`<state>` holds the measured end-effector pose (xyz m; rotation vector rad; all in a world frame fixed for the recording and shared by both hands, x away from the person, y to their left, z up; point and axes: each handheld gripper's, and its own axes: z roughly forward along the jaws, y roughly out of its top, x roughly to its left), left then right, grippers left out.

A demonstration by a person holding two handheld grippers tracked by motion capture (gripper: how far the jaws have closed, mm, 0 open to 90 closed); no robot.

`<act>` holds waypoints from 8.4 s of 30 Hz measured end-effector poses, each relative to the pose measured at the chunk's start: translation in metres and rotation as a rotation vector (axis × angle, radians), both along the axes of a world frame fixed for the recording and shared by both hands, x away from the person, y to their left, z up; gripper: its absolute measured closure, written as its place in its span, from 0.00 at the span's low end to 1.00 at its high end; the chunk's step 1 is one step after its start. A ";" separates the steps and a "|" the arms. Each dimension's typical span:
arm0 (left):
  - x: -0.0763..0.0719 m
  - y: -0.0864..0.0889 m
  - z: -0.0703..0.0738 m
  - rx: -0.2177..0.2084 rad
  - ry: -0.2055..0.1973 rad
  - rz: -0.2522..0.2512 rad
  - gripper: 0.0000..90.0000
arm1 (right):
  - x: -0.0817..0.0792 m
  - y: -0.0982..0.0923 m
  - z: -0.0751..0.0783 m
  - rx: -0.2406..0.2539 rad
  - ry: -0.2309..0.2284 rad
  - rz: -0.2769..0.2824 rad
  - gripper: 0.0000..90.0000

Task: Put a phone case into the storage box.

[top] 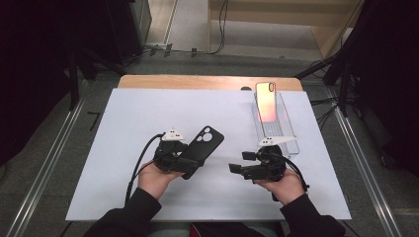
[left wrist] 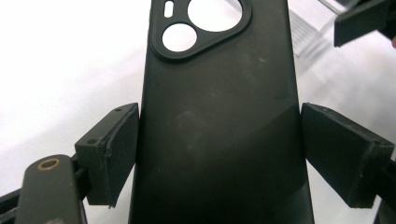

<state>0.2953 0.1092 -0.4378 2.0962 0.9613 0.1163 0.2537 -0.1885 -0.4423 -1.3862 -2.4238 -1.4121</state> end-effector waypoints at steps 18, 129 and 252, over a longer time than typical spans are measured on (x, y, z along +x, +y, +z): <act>-0.015 -0.005 -0.017 -0.081 -0.039 0.145 0.17 | 0.018 0.022 0.011 0.052 0.013 -0.061 0.24; -0.014 -0.001 0.008 -0.131 0.087 -0.129 0.16 | 0.040 0.030 0.043 0.133 -0.082 0.129 0.86; 0.004 -0.009 0.059 -0.116 0.116 -0.042 0.85 | 0.011 0.086 0.008 -0.095 -0.259 -0.015 0.00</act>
